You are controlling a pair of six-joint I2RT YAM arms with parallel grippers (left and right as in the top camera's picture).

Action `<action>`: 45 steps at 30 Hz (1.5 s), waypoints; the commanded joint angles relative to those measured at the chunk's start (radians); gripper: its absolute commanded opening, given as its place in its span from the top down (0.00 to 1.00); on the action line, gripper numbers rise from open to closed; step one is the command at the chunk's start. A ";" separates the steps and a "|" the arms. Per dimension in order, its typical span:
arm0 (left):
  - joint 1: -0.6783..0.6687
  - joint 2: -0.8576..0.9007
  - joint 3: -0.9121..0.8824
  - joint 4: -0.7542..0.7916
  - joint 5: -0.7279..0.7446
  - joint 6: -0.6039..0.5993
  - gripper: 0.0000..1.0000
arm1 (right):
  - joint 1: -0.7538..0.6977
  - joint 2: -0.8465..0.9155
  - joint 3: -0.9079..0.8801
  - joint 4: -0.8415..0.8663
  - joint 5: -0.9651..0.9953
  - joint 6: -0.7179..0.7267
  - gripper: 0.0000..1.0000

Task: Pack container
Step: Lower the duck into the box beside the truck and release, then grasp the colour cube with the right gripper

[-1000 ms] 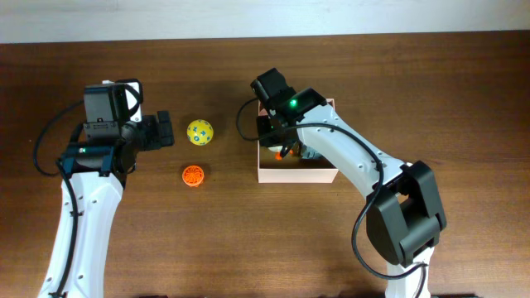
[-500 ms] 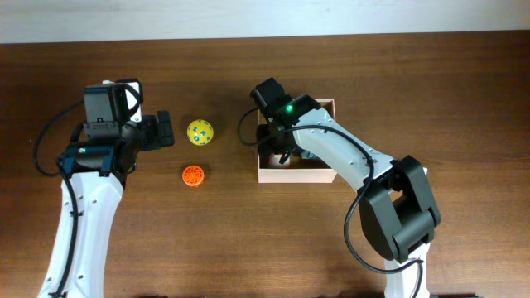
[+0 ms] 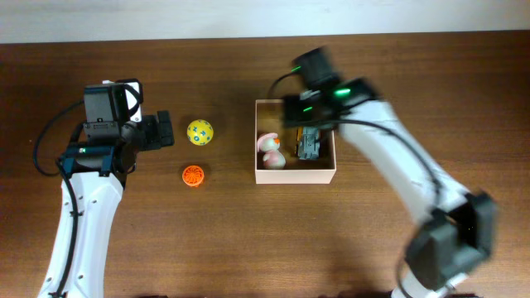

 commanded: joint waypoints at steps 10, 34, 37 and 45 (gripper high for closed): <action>0.006 0.007 0.018 0.001 0.011 -0.013 0.01 | -0.398 -0.129 -0.041 -0.295 0.022 -0.109 0.12; 0.006 0.007 0.018 0.001 0.011 -0.013 0.01 | -0.576 -0.098 -0.563 0.070 0.022 -0.100 0.24; 0.006 0.007 0.018 0.001 0.011 -0.013 0.01 | -0.577 -0.097 -0.612 0.112 0.023 -0.092 0.24; 0.006 0.007 0.018 0.001 0.011 -0.013 0.01 | -0.576 -0.097 -0.673 0.195 0.022 -0.066 0.35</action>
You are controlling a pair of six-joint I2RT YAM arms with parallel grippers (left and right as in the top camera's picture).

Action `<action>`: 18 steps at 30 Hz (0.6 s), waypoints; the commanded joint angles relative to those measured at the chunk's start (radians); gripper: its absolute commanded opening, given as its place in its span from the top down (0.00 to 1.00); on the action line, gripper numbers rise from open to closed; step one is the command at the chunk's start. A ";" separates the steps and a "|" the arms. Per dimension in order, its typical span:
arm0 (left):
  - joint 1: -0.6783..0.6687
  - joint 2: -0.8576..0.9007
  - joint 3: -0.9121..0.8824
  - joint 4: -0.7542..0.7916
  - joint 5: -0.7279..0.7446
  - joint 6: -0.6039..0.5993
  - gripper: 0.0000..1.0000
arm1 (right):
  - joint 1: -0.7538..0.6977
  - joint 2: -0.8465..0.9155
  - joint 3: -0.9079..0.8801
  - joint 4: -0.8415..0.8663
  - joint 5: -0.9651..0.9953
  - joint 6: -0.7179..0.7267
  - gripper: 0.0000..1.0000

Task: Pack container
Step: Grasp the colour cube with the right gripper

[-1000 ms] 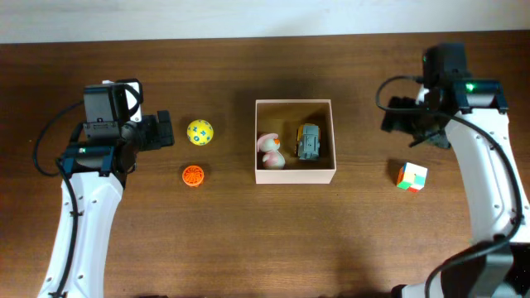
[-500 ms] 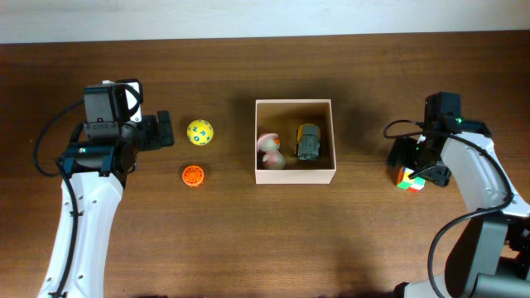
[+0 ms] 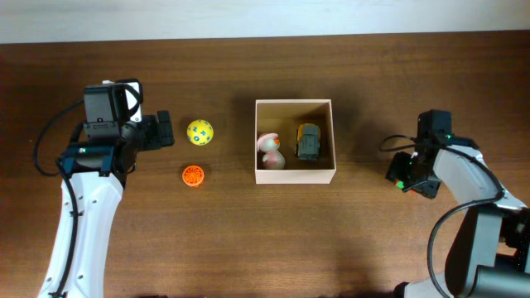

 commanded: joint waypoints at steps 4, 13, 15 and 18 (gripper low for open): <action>0.006 0.007 0.019 0.001 0.010 -0.013 0.01 | -0.008 0.007 -0.008 0.028 0.006 0.015 0.43; 0.006 0.007 0.018 0.001 0.010 -0.013 0.01 | -0.008 0.007 -0.007 0.054 0.009 0.015 0.61; 0.006 0.007 0.018 0.001 0.010 -0.013 0.01 | -0.008 0.007 -0.006 0.053 0.009 0.014 0.61; 0.006 0.007 0.018 0.001 0.011 -0.013 0.01 | -0.006 -0.003 0.012 0.042 0.009 0.011 0.61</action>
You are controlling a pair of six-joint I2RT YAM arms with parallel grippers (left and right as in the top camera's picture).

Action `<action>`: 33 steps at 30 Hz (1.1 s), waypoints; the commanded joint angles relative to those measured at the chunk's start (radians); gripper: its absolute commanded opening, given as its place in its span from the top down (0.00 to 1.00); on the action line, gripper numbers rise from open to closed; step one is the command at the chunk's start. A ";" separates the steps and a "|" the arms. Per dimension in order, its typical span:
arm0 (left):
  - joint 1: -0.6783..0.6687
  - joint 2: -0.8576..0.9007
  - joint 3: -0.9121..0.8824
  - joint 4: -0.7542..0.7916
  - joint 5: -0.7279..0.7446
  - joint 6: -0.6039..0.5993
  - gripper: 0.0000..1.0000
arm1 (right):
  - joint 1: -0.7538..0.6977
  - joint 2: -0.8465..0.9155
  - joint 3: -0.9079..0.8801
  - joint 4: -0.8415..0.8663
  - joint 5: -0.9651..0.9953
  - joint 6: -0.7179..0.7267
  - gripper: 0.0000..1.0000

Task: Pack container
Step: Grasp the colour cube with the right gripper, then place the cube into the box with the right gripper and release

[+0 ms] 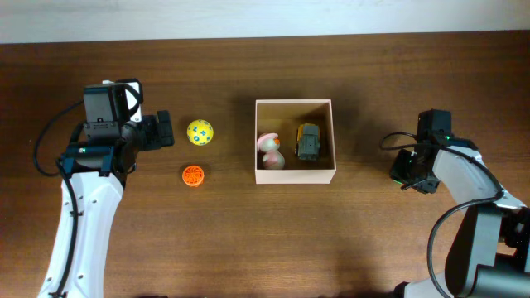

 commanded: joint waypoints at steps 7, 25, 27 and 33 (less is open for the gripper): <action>0.006 0.007 0.018 0.001 0.010 -0.013 0.01 | 0.061 -0.121 0.168 -0.137 -0.002 0.005 0.61; 0.006 0.007 0.018 0.001 0.011 -0.013 0.01 | 0.586 -0.117 0.406 -0.124 0.003 0.010 0.66; 0.006 0.007 0.018 0.001 0.010 -0.013 0.01 | 0.606 -0.051 0.406 -0.065 0.002 0.009 0.65; 0.006 0.007 0.018 0.001 0.010 -0.013 0.01 | 0.616 0.119 0.406 0.056 -0.020 0.012 0.65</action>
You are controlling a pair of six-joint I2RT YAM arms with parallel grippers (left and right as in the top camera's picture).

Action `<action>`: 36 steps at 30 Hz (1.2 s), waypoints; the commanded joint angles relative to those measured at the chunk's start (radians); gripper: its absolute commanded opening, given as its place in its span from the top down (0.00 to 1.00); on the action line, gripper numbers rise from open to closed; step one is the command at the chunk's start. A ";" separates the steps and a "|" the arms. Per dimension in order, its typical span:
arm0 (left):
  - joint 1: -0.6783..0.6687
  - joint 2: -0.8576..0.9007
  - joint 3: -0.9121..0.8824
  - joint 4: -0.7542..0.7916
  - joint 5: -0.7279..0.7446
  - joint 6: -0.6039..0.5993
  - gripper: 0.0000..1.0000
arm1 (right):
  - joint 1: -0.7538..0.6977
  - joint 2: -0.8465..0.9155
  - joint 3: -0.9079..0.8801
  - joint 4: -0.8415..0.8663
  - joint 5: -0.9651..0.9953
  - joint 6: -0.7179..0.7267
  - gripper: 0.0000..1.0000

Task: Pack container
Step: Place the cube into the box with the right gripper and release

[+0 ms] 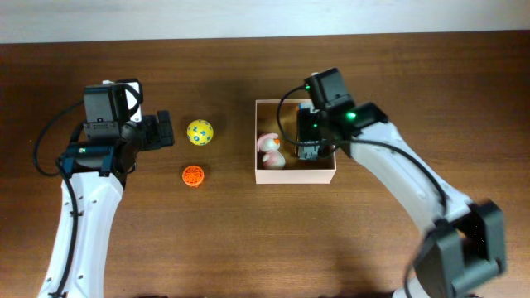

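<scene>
The white open box point(295, 175) stands mid-table. Inside it, at the left, lies a pink and white toy point(270, 151). My right gripper point(308, 139) reaches down into the box's right half, where it covers most of a dark toy car; how its fingers stand is hidden by its own body. A yellow ball with blue marks point(199, 132) and a small orange ball point(193, 175) lie on the table left of the box. My left gripper point(165, 131) hangs just left of the yellow ball, open, with nothing between its fingers.
The brown table's far edge point(265, 37) meets a pale wall. The right arm's links stretch from the lower right corner up to the box. The left arm runs down the left side of the view.
My right arm was off at the table's right side, away from the box; now its gripper is down inside the box over the toy car. The left arm and both balls are unchanged.
At first my right gripper was over the box's right half by the toy car. Then it stood at the far right of the table, with the car and pink toy lying in the box. Now it is back over the car. The left arm never moved.
</scene>
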 commanded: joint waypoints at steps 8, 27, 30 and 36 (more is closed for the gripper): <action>0.006 0.007 0.018 0.001 0.011 -0.013 0.01 | 0.006 0.111 0.002 0.095 -0.024 0.011 0.65; 0.006 0.007 0.018 0.001 0.011 -0.013 0.01 | 0.057 0.132 0.002 0.101 -0.021 0.012 0.64; 0.006 0.007 0.018 0.001 0.011 -0.013 0.01 | 0.057 0.156 0.002 0.101 -0.019 0.012 0.64; 0.006 0.007 0.018 0.001 0.011 -0.013 0.01 | 0.064 0.198 0.002 0.117 -0.017 0.008 0.47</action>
